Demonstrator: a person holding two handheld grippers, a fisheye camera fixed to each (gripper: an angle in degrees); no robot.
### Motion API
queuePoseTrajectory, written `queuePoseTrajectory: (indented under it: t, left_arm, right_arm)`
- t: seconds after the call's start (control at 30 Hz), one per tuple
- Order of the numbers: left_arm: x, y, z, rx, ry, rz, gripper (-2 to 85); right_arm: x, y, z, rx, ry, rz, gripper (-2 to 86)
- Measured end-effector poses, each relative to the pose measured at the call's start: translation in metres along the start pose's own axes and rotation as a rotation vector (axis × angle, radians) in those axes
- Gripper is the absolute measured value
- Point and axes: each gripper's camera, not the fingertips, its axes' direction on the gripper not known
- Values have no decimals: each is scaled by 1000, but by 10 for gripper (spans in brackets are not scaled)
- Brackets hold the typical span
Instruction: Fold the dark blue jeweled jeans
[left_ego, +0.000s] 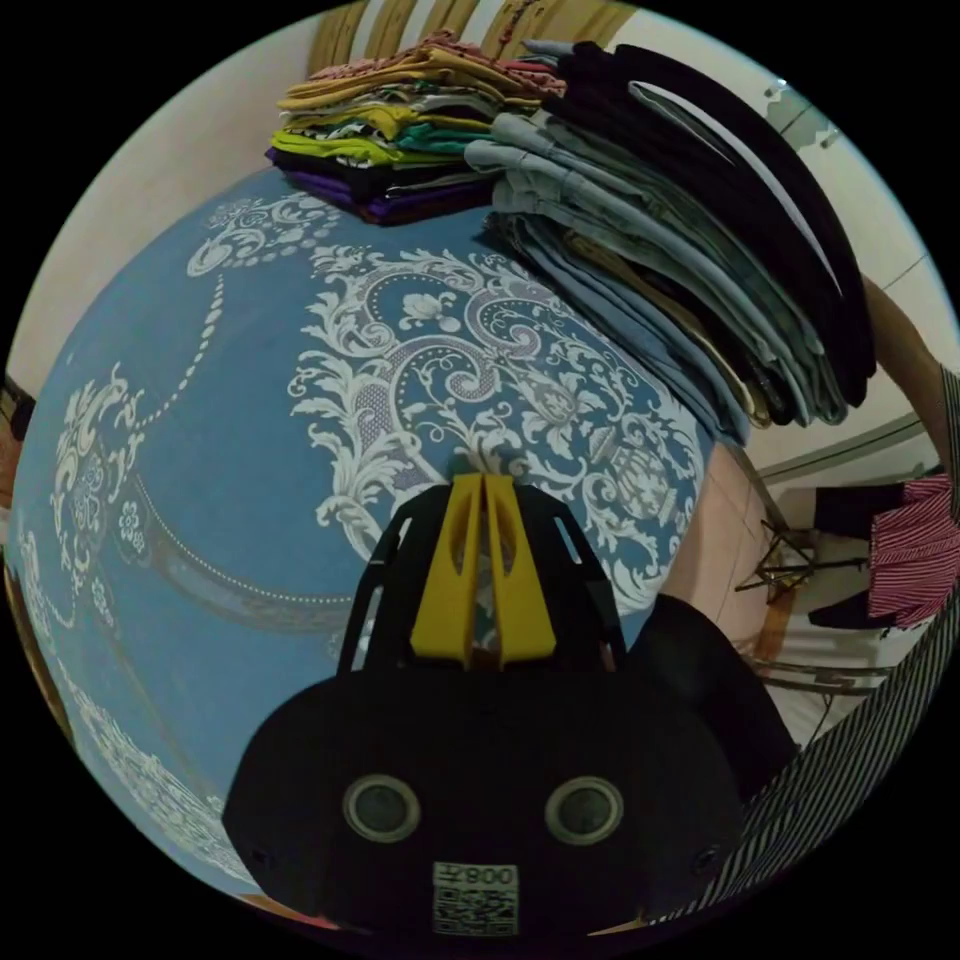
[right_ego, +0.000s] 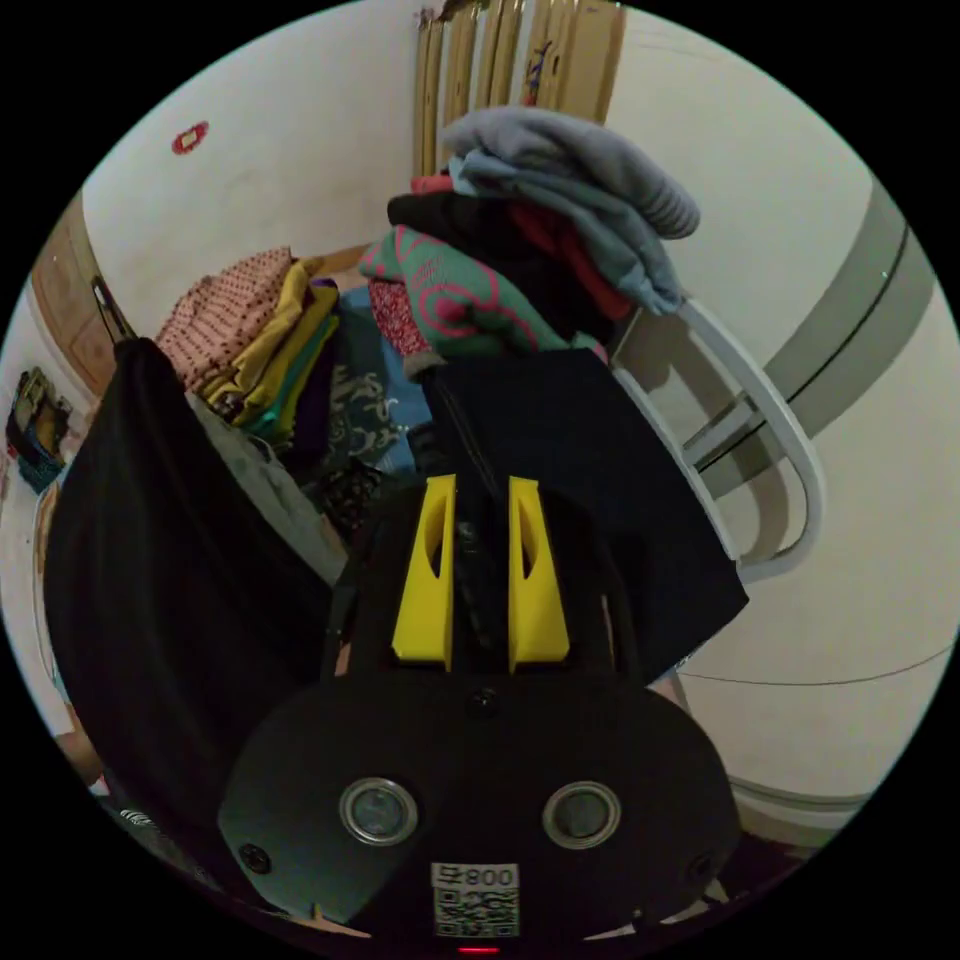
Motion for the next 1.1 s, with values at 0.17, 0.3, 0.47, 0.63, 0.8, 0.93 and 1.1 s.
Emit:
queuePoseTrajectory:
  t: [0.17,0.3,0.47,0.63,0.8,0.93,1.1]
  left_arm:
    - [-7,36,-16,24,-14,-2,2]
    - [-13,68,-33,41,-15,-46,2]
    - [-11,104,-56,47,-71,-20,2]
    - [-9,146,-87,49,-117,-16,2]
    - [-13,184,-118,46,-103,-32,2]
    - [-19,217,-152,-1,-28,-76,2]
    - [-16,266,-213,69,102,-101,1]
  right_arm:
    - [-6,-25,-1,-26,-21,-18,113]
    - [-17,-31,0,-89,109,-79,101]
    - [1,-25,-30,-69,46,-13,72]
    - [58,-1,-77,23,-238,248,38]
    - [104,41,-152,173,-378,388,28]
    - [151,91,-208,371,-598,566,25]
    - [188,147,-311,657,-839,630,23]
